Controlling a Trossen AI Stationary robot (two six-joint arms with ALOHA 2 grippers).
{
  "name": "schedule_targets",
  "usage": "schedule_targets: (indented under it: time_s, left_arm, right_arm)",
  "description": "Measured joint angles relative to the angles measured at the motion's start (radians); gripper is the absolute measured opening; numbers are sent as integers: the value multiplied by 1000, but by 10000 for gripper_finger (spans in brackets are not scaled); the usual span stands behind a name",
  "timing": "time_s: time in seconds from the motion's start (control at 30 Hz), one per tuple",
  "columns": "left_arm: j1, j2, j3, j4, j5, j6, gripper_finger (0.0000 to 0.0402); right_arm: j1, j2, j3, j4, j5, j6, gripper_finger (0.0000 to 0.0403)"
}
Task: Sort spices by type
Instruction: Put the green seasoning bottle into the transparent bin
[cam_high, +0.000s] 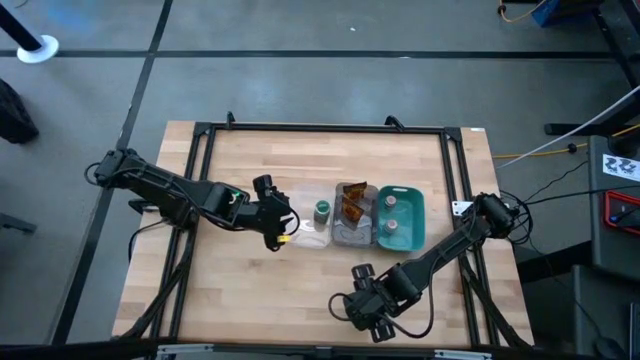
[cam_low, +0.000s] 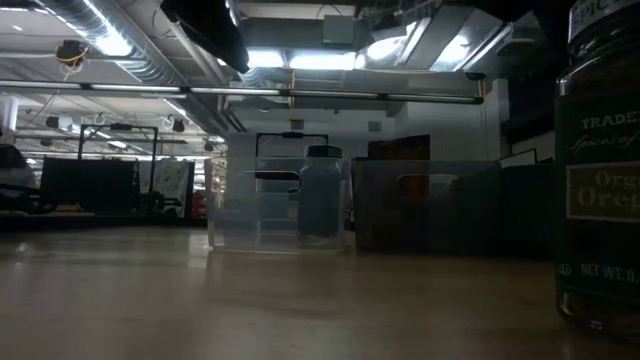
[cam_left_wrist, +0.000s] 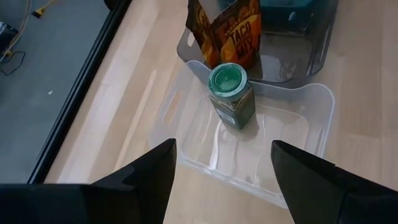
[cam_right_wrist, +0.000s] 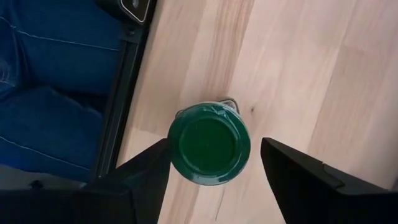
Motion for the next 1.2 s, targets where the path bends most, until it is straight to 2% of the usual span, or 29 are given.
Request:
schedule_targets:
  time_s: [0.6, 1.2]
  left_arm:
    - [0, 0, 0, -2, 0, 5, 246]
    - [0, 0, 0, -2, 0, 5, 246]
  right_arm:
    - [-13, 2, 42, -13, 8, 5, 250]
    - [5, 2, 14, 12, -8, 127, 250]
